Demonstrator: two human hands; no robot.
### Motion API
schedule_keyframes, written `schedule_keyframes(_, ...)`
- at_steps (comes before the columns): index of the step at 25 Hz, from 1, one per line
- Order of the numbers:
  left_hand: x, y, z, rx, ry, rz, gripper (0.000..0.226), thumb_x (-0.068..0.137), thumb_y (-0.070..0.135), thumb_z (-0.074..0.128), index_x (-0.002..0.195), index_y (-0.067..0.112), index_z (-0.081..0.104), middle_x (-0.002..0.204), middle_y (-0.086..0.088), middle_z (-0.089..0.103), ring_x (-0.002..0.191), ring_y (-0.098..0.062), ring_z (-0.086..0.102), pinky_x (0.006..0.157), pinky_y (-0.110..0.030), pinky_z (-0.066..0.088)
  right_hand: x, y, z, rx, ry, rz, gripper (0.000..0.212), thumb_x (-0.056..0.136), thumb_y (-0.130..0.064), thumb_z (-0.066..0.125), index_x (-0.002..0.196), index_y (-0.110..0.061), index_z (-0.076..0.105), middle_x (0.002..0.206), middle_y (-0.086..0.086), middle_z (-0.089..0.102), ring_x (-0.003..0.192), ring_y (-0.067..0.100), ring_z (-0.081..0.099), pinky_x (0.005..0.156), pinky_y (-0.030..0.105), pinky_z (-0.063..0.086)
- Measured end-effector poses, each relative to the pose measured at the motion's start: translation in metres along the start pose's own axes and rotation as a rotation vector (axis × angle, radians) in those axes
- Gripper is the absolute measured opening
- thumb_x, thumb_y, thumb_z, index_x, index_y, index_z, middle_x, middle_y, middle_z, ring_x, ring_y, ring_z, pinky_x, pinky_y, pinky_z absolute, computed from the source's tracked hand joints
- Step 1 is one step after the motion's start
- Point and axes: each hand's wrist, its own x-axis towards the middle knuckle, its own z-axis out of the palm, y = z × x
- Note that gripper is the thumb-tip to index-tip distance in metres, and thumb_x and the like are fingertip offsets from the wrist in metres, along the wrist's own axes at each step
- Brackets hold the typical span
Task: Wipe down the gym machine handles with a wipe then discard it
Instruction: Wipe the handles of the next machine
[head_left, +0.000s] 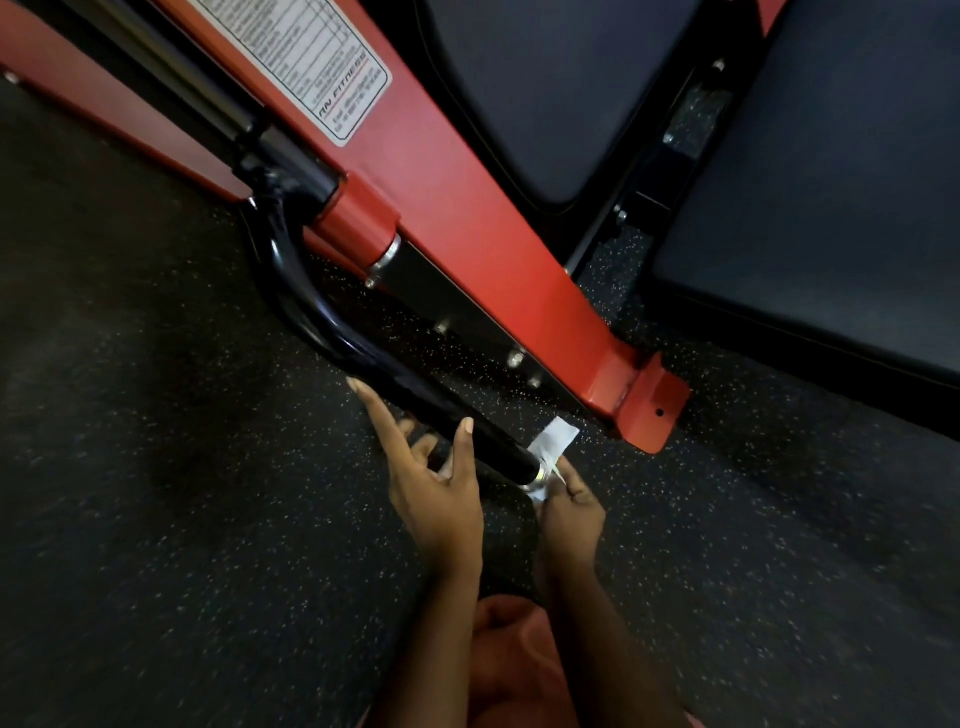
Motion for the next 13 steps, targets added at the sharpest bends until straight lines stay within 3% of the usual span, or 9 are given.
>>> schedule_keyframes(2, 0.000, 0.002, 0.000, 0.006, 0.000, -0.005, 0.092, 0.083, 0.016, 0.066, 0.133, 0.044, -0.006, 0.139, -0.021, 0.042, 0.106, -0.017, 0.054, 0.065, 0.004, 0.041, -0.004, 0.002, 0.000, 0.105, -0.001, 0.028, 0.032, 0.091, 0.003, 0.045, 0.119, -0.006, 0.060, 0.086, 0.006, 0.069, 0.067, 0.020, 0.060, 0.060, 0.022, 0.053)
schedule_keyframes(4, -0.002, 0.005, -0.001, 0.013, -0.014, -0.030, 0.094, 0.084, 0.018, 0.066, 0.133, 0.045, -0.009, 0.140, -0.020, 0.041, 0.105, -0.013, 0.051, 0.069, 0.001, 0.041, -0.005, 0.006, -0.006, 0.115, 0.021, 0.041, 0.030, 0.090, 0.004, 0.046, 0.111, -0.009, 0.062, 0.073, -0.002, 0.066, 0.060, 0.012, 0.054, 0.047, 0.013, 0.047)
schedule_keyframes(8, -0.006, 0.016, -0.009, 0.009, -0.095, -0.095, 0.091, 0.084, 0.017, 0.065, 0.133, 0.051, -0.004, 0.139, -0.018, 0.043, 0.115, -0.020, 0.055, 0.084, -0.017, 0.043, -0.019, 0.011, -0.018, -0.026, 0.039, -0.015, 0.028, 0.087, -0.001, 0.052, 0.102, -0.017, 0.069, 0.056, -0.006, 0.066, 0.061, 0.017, 0.055, 0.059, 0.029, 0.047)
schedule_keyframes(11, -0.015, 0.027, -0.033, 0.008, -0.221, -0.161, 0.077, 0.087, 0.018, 0.062, 0.143, 0.039, 0.012, 0.143, -0.010, 0.041, 0.124, -0.022, 0.050, 0.097, -0.029, 0.044, -0.052, -0.001, -0.025, -0.097, 0.051, -0.058, 0.030, 0.087, -0.004, 0.052, 0.100, -0.026, 0.069, 0.073, -0.001, 0.070, 0.067, 0.016, 0.058, 0.072, 0.034, 0.049)
schedule_keyframes(13, -0.024, 0.045, -0.057, 0.022, -0.239, -0.222, 0.060, 0.090, 0.017, 0.057, 0.142, 0.028, 0.030, 0.143, -0.007, 0.043, 0.128, -0.021, 0.046, 0.104, -0.035, 0.041, -0.080, -0.018, -0.033, -0.114, 0.087, -0.069, 0.031, 0.087, -0.003, 0.050, 0.105, -0.023, 0.068, 0.088, 0.006, 0.070, 0.066, 0.014, 0.057, 0.068, 0.030, 0.050)
